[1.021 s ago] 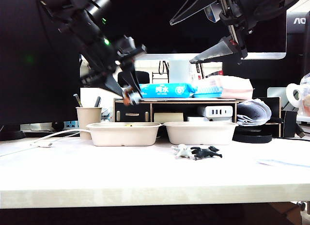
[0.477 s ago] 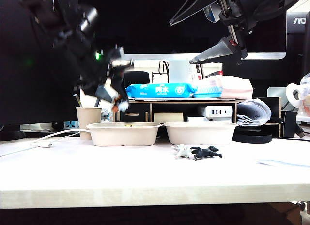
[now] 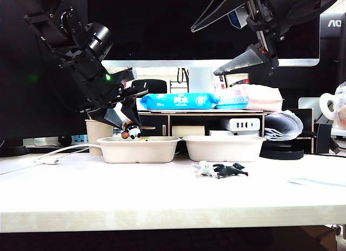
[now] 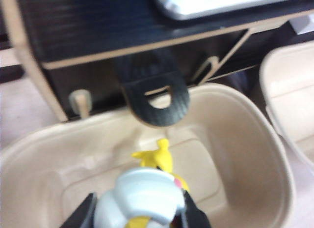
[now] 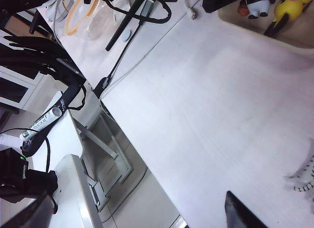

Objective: Put the dolls with similar sizes into the same paper box, while dolls with different sizes go into separate paper boxes.

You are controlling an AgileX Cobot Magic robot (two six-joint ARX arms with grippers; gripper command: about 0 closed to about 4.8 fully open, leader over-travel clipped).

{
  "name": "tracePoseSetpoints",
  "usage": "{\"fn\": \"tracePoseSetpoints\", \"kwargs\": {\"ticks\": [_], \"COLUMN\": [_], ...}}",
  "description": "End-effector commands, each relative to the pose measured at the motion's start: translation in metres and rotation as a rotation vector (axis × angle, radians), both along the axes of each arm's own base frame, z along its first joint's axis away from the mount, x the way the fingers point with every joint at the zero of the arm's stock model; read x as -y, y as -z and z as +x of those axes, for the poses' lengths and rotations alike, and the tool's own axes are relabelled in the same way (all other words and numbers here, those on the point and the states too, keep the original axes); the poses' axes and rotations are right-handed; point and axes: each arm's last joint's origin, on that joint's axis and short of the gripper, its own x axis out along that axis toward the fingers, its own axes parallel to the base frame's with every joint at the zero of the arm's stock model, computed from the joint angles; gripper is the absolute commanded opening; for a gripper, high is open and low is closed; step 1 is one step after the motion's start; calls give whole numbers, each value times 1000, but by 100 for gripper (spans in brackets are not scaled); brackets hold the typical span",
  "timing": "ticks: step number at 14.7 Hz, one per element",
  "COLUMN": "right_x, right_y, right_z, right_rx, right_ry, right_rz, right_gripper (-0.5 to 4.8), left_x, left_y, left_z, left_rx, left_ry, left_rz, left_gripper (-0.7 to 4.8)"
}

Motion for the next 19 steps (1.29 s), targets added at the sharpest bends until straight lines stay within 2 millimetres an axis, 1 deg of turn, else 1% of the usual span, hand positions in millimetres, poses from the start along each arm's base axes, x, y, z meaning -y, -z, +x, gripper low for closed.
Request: {"fn": "tracePoseSetpoints", "kwargs": {"ticks": [1, 2, 3, 4, 5, 6, 7, 9, 10, 11, 12, 13, 14, 15, 16, 17, 18, 19], "right_x": [0, 0, 0, 0, 0, 0, 0, 0, 0, 0, -1, -1, 0, 2, 7, 9, 10, 10], "right_y": [-3, -3, -3, -3, -3, -3, -3, -4, -5, -6, -7, -7, -7, -7, -8, -7, -5, -1], "right_z": [-1, -1, -1, -1, -1, -1, -1, 0, 1, 1, 2, 2, 3, 4, 6, 7, 9, 12], "right_rx": [16, 16, 16, 16, 16, 16, 17, 25, 39, 52, 64, 66, 69, 83, 88, 96, 128, 145], "right_ry": [-6, -6, -6, -6, -6, -6, -6, -6, -4, -3, -2, 8, 16, 18, 37, 67, 98, 109], "right_rz": [7, 7, 7, 7, 7, 8, 8, 10, 14, 17, 20, 10, 3, 1, 0, -24, -72, -108], "right_gripper": [479, 479, 479, 479, 479, 479, 479, 479, 479, 479, 479, 479, 479, 479, 479, 479, 479, 479], "left_x": [0, 0, 0, 0, -1, -1, -1, 4, 13, 21, 33, 40, 41, 38, 30, 24, 21, 19], "left_y": [-6, -6, -6, -6, -8, -16, -28, -58, -65, -68, -69, -73, -82, -97, -121, -135, -140, -139], "left_z": [1, 1, 1, 0, -2, -7, -12, -32, -45, -57, -75, -90, -105, -119, -134, -142, -146, -149], "left_rx": [24, 23, 23, 21, 6, -16, -22, -51, -88, -135, -200, -247, -275, -258, -192, -147, -138, -167], "left_ry": [4, 5, 5, 5, 3, 29, 52, 129, 172, 201, 260, 303, 336, 354, 343, 338, 337, 337], "left_rz": [-11, -11, -11, -11, -17, -51, -94, -196, -193, -171, -123, -93, -68, -51, -55, -66, -69, -58], "left_gripper": [377, 379, 398, 454, 479, 479, 479, 479, 466, 465, 465, 462, 461, 461, 461, 461, 461, 461]}}
